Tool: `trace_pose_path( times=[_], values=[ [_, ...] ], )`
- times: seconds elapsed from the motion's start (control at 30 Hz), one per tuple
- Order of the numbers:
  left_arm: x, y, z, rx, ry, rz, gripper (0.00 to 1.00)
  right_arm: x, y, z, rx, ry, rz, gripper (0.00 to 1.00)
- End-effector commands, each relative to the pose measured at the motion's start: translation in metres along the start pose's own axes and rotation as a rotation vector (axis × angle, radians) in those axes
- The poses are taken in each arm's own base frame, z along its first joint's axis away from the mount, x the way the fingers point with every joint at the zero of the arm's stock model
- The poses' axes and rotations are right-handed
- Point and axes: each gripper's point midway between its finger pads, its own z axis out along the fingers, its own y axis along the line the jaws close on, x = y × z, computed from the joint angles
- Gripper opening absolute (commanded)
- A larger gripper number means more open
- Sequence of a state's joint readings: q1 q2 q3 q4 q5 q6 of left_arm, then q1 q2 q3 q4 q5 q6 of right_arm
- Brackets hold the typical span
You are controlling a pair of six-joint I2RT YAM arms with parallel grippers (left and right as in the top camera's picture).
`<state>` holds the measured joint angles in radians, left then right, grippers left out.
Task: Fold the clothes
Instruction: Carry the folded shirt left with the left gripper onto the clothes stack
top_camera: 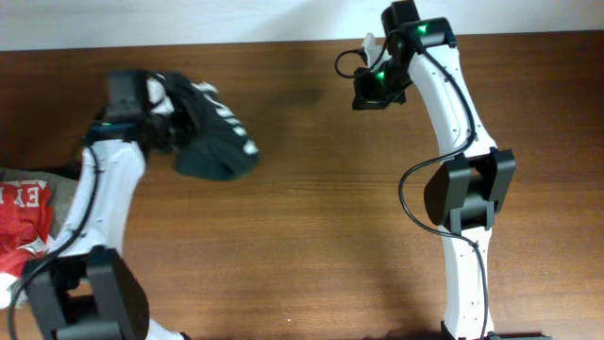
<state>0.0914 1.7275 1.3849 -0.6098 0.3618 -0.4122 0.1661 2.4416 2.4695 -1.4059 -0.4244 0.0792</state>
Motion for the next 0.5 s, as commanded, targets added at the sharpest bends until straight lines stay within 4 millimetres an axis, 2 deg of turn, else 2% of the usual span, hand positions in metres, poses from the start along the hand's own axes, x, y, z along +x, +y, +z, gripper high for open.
trace_pose_path(
  times=[0.0,0.03,0.13,0.23,0.27,0.33,0.47],
  values=[
    [-0.069,0.026,-0.068,-0.043,-0.202,-0.072,0.0,0.004,0.023,0.005,-0.034,0.015,-0.031,0.04],
    [-0.078,0.044,-0.082,-0.066,-0.224,-0.112,0.0,0.006,0.029,0.007,-0.036,0.02,-0.043,0.04],
    [-0.089,0.097,-0.116,-0.13,-0.258,-0.232,0.0,0.01,0.042,0.013,-0.04,0.033,-0.069,0.04],
    [-0.084,0.152,-0.147,-0.173,-0.273,-0.362,0.0,0.014,0.053,0.017,-0.044,0.046,-0.089,0.04],
    [-0.084,0.162,-0.154,-0.18,-0.281,-0.365,0.0,0.015,0.056,0.018,-0.045,0.048,-0.094,0.04],
    [-0.079,0.196,-0.176,-0.22,-0.304,-0.406,0.0,0.017,0.06,0.02,-0.047,0.053,-0.102,0.04],
    [-0.075,0.228,-0.203,-0.235,-0.345,-0.441,0.0,0.022,0.069,0.023,-0.049,0.069,-0.117,0.04]
  ],
)
